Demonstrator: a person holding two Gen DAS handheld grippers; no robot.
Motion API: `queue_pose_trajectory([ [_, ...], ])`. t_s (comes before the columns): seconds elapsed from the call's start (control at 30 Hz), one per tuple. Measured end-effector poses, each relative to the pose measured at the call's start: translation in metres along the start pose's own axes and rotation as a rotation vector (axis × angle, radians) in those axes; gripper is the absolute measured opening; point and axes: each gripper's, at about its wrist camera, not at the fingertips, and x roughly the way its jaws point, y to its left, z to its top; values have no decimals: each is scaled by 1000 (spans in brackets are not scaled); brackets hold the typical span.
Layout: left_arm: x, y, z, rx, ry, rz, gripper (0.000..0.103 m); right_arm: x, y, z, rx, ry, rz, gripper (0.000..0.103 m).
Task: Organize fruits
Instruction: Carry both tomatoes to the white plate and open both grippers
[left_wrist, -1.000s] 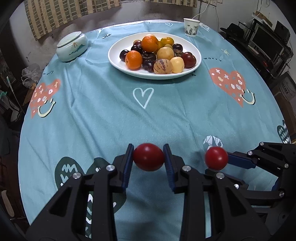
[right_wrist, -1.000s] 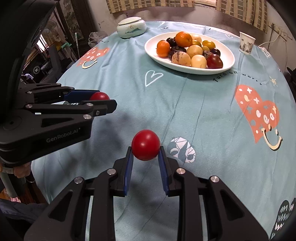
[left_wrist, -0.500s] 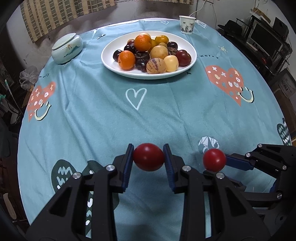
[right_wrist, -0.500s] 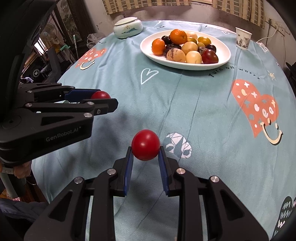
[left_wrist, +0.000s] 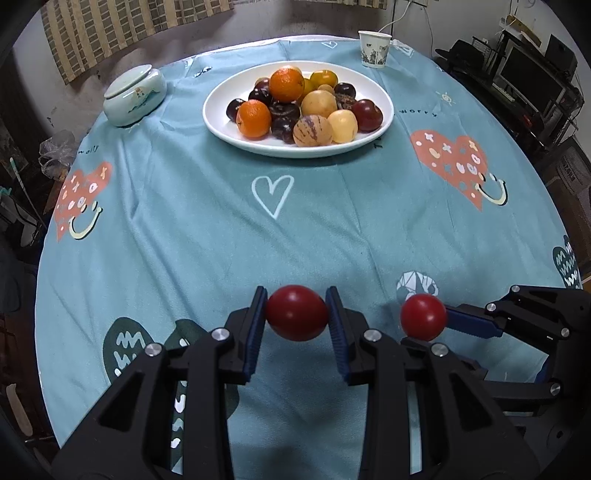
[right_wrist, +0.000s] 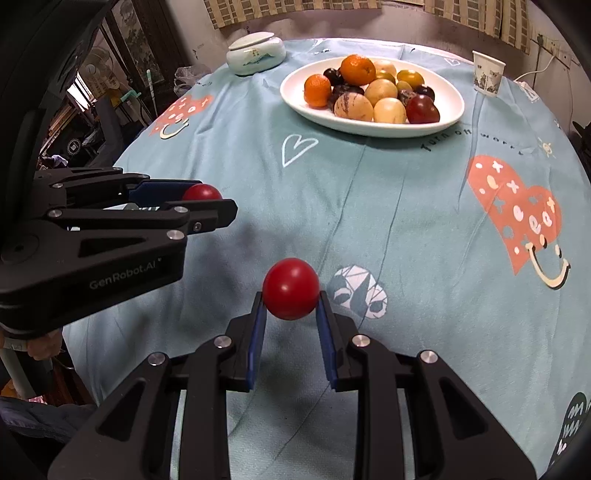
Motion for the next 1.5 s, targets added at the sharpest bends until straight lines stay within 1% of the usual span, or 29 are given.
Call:
queue_pose_trajectory([
  [0.13, -1, 1, 3, -2, -7, 0, 33, -3, 1, 4, -6, -8, -4, 28],
  [0.37, 13, 0, 2, 3, 30, -8, 33, 8, -2, -1, 1, 28, 1, 28],
  [0.5, 14, 2, 15, 3, 19, -17, 33, 5, -9, 11, 2, 11, 0, 28],
  [0.63, 9, 7, 43, -2, -25, -23, 33, -12, -23, 43, -8, -56, -17, 28],
  [0.8, 7, 14, 89, -12, -88, -14, 33, -31, -44, 90, -3, -155, -32, 28],
  [1.03, 16, 23, 152, -31, -135, 7, 33, -27, -66, 147, -10, -210, -78, 27],
  [1.13, 29, 25, 177, -45, -129, 14, 33, -16, -81, 174, 15, -215, -107, 27],
  [1.17, 38, 27, 184, -50, -120, 29, 33, -11, -85, 183, 23, -211, -110, 28],
  [1.23, 51, 29, 192, -56, -101, 38, 33, 3, -93, 198, 25, -201, -135, 28],
  [1.37, 73, 33, 202, -67, -74, 55, 33, 27, -104, 216, 18, -167, -147, 27],
  [1.5, 84, 39, 206, -75, -71, 59, 33, 43, -111, 228, 20, -151, -143, 28],
])
